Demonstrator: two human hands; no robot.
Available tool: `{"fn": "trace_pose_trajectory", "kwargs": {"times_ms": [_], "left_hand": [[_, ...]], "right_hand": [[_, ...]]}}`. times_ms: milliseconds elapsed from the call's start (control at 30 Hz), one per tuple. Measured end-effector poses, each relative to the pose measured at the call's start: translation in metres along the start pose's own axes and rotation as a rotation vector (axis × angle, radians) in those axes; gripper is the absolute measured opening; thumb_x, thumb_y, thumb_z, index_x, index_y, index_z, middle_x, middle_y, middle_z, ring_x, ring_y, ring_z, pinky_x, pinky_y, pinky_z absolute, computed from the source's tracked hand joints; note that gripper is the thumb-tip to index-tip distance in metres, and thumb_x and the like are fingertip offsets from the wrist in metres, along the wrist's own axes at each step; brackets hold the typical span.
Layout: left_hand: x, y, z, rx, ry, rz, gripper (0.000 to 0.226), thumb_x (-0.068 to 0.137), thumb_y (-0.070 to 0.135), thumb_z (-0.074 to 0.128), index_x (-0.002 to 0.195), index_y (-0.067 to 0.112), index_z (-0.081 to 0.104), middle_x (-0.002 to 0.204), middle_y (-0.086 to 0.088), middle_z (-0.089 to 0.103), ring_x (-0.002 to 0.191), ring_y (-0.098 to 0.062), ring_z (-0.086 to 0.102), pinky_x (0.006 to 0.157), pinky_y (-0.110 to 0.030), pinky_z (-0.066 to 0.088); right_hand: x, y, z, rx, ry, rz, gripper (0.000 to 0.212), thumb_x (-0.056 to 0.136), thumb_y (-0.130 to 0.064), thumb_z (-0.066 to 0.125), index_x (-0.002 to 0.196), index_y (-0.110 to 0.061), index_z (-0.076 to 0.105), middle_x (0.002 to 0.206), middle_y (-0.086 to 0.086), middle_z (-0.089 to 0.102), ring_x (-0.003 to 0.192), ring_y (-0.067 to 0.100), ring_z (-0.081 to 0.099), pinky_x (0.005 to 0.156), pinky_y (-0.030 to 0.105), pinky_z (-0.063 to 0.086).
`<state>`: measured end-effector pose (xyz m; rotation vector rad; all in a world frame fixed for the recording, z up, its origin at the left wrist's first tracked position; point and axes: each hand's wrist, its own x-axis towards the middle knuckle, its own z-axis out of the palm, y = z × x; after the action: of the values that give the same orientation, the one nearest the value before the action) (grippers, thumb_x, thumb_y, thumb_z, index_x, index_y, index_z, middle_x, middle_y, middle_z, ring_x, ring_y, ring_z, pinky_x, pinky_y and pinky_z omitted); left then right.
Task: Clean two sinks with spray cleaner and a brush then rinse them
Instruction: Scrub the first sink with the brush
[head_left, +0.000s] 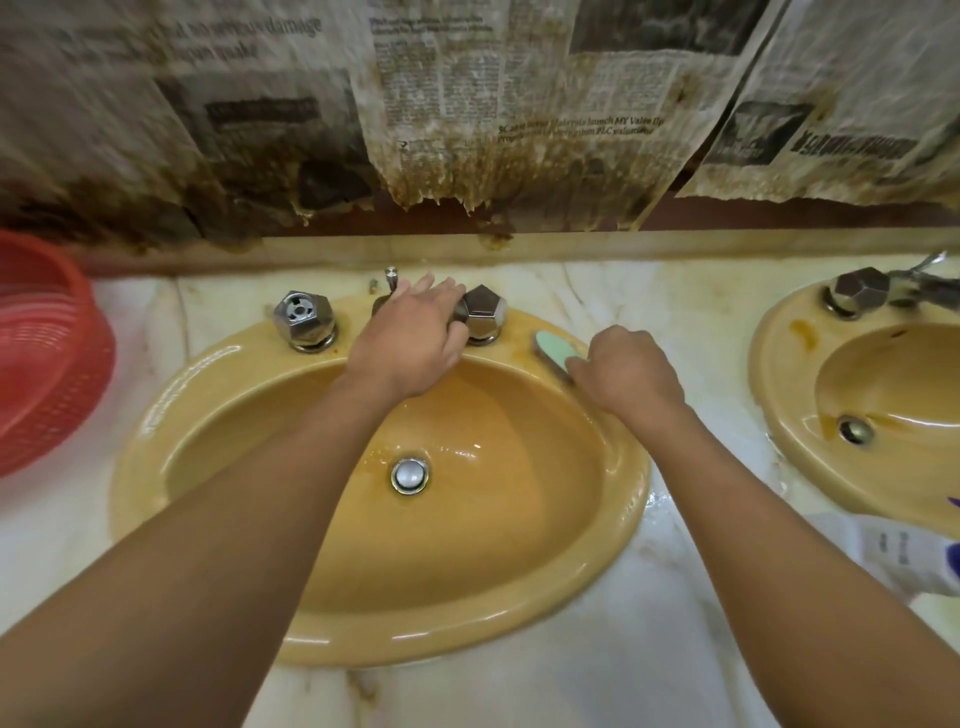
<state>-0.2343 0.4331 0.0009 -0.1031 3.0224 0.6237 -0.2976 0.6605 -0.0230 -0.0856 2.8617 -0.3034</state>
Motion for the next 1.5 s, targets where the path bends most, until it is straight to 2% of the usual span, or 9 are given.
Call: {"fn": "trace_pose_trajectory", "kwargs": {"times_ms": [233,367,533,767,867,1033,1200,1367,1500], "left_hand": [[-0.005,0.005,-0.005,-0.038,0.022,-0.019,0.052,0.103,0.019,0.039,0.155,0.012,0.038,0.161,-0.011,0.036,0.153,-0.028,0.021,0.124,-0.036,0.012],[-0.005,0.003,-0.005,-0.079,0.032,-0.044,0.048,0.101,0.017,0.04,0.148,0.011,0.045,0.152,-0.019,0.046,0.149,-0.029,0.029,0.124,-0.037,0.013],[-0.01,0.004,-0.004,-0.145,0.142,-0.008,0.049,0.101,0.017,0.043,0.149,0.011,0.047,0.154,-0.018,0.045,0.146,-0.029,0.034,0.122,-0.035,0.018],[-0.051,-0.036,0.021,-0.381,0.441,-0.025,0.05,0.099,0.024,0.042,0.148,0.014,0.049,0.156,-0.004,0.045,0.15,-0.018,0.031,0.124,-0.044,0.024],[-0.074,-0.064,0.035,-0.339,0.438,-0.111,0.054,0.1,0.028,0.038,0.152,0.017,0.042,0.161,0.001,0.037,0.153,-0.013,0.022,0.126,-0.043,0.019],[-0.098,-0.098,0.045,-0.176,0.342,-0.121,0.058,0.1,0.019,0.05,0.156,0.014,0.035,0.161,0.007,0.023,0.149,-0.004,0.012,0.126,-0.032,0.007],[-0.107,-0.144,0.048,0.055,0.167,-0.057,0.069,0.094,0.016,0.056,0.157,0.009,0.031,0.164,-0.006,0.029,0.153,-0.014,0.019,0.125,-0.029,0.003],[-0.107,-0.177,0.034,0.219,0.055,0.055,0.071,0.092,0.035,0.029,0.158,0.01,0.031,0.163,-0.005,0.031,0.152,-0.017,0.023,0.124,-0.022,-0.001],[-0.103,-0.201,0.024,0.291,0.032,0.12,0.069,0.094,0.038,0.028,0.158,0.012,0.032,0.162,-0.005,0.034,0.151,-0.017,0.026,0.123,-0.019,-0.004]], "right_hand": [[-0.015,0.027,-0.019,-0.144,-0.143,-0.077,0.038,0.087,-0.044,0.062,0.077,-0.008,0.067,0.082,0.007,0.065,0.082,0.028,0.06,0.073,0.039,0.055],[-0.019,0.035,-0.017,0.034,-0.112,0.014,0.032,0.081,-0.044,0.069,0.068,-0.017,0.061,0.071,0.003,0.062,0.075,0.024,0.058,0.061,0.034,0.047],[-0.015,-0.025,0.003,-0.004,0.019,-0.172,0.023,0.089,-0.047,0.063,0.091,-0.024,0.065,0.089,0.005,0.056,0.082,0.029,0.057,0.065,0.032,0.045],[-0.014,-0.036,0.0,-0.29,0.112,-0.338,0.027,0.094,-0.045,0.054,0.1,-0.021,0.065,0.082,0.003,0.052,0.078,0.029,0.058,0.059,0.032,0.039],[-0.02,-0.027,0.001,-0.317,0.139,-0.366,0.029,0.096,-0.046,0.053,0.1,-0.019,0.063,0.078,0.003,0.051,0.071,0.028,0.054,0.058,0.032,0.039],[-0.025,-0.079,0.024,-0.279,0.15,-0.469,0.031,0.1,-0.041,0.05,0.113,-0.015,0.062,0.092,0.01,0.064,0.083,0.033,0.064,0.06,0.034,0.04],[-0.028,-0.118,0.032,-0.293,0.172,-0.431,0.029,0.102,-0.037,0.05,0.111,-0.013,0.063,0.093,0.009,0.065,0.081,0.031,0.064,0.059,0.035,0.039],[-0.03,-0.082,0.022,-0.352,0.184,-0.395,0.036,0.101,-0.043,0.042,0.102,-0.013,0.063,0.093,0.006,0.063,0.076,0.028,0.057,0.06,0.032,0.038],[-0.025,-0.068,0.023,-0.282,0.175,-0.377,0.033,0.096,-0.037,0.045,0.088,-0.008,0.06,0.086,0.009,0.06,0.07,0.028,0.049,0.057,0.032,0.033]]}}
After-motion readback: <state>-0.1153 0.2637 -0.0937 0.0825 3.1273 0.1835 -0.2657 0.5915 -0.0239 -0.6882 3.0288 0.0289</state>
